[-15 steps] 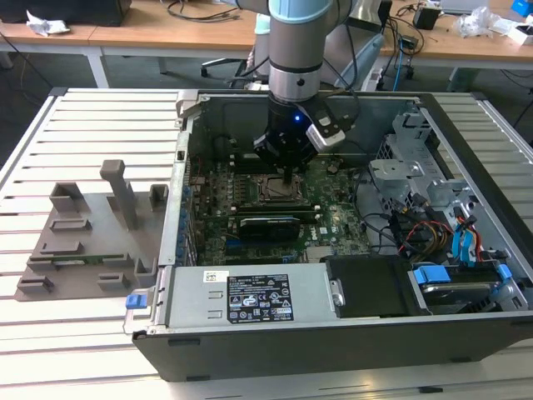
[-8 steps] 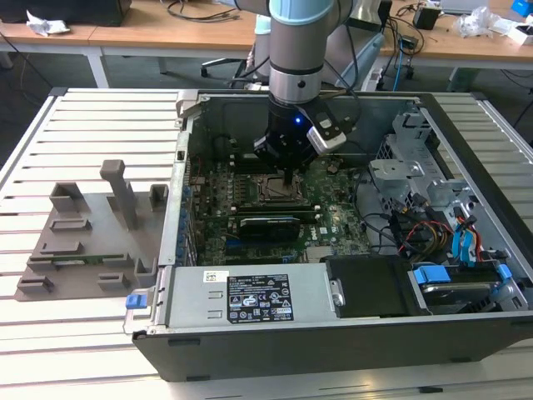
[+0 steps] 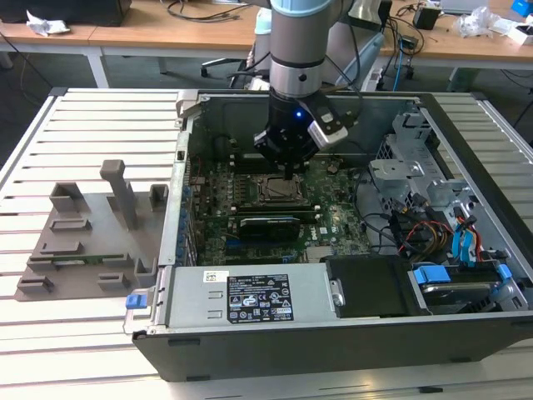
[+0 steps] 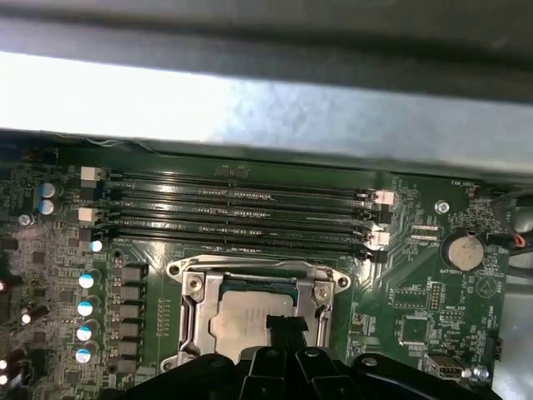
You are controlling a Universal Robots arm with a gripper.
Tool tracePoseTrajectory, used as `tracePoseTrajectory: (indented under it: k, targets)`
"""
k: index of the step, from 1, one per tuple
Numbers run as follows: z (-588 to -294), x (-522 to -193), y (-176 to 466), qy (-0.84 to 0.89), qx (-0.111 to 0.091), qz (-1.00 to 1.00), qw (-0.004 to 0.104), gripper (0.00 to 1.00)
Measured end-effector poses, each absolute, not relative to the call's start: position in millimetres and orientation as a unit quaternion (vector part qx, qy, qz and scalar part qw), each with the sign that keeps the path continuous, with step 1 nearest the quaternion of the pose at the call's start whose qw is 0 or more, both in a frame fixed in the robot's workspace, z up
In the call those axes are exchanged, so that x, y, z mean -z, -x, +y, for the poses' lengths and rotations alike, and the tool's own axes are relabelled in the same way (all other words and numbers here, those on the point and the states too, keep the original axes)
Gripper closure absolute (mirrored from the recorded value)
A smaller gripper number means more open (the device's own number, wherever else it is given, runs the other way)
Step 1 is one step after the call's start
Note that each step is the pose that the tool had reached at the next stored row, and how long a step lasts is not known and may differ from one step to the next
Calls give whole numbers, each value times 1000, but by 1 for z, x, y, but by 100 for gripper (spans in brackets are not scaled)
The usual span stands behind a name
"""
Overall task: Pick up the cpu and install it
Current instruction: 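Install the first cpu locking lever, then install the second cpu locking lever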
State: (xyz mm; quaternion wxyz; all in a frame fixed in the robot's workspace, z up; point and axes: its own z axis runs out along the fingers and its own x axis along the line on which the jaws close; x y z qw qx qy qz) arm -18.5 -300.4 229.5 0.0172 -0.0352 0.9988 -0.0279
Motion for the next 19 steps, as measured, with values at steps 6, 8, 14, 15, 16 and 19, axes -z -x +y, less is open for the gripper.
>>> tracePoseTrajectory:
  k: [6,8,14,15,16,19]
  targets:
    - [-300,-247,19,35,29,999,17,89]
    - [-300,-249,19,35,29,999,17,89]
    - [-300,-250,19,35,29,999,17,89]
    - [-300,-250,19,35,29,999,17,89]
    - [-300,-250,19,35,29,999,17,89]
    - [-300,-250,19,35,29,999,17,89]
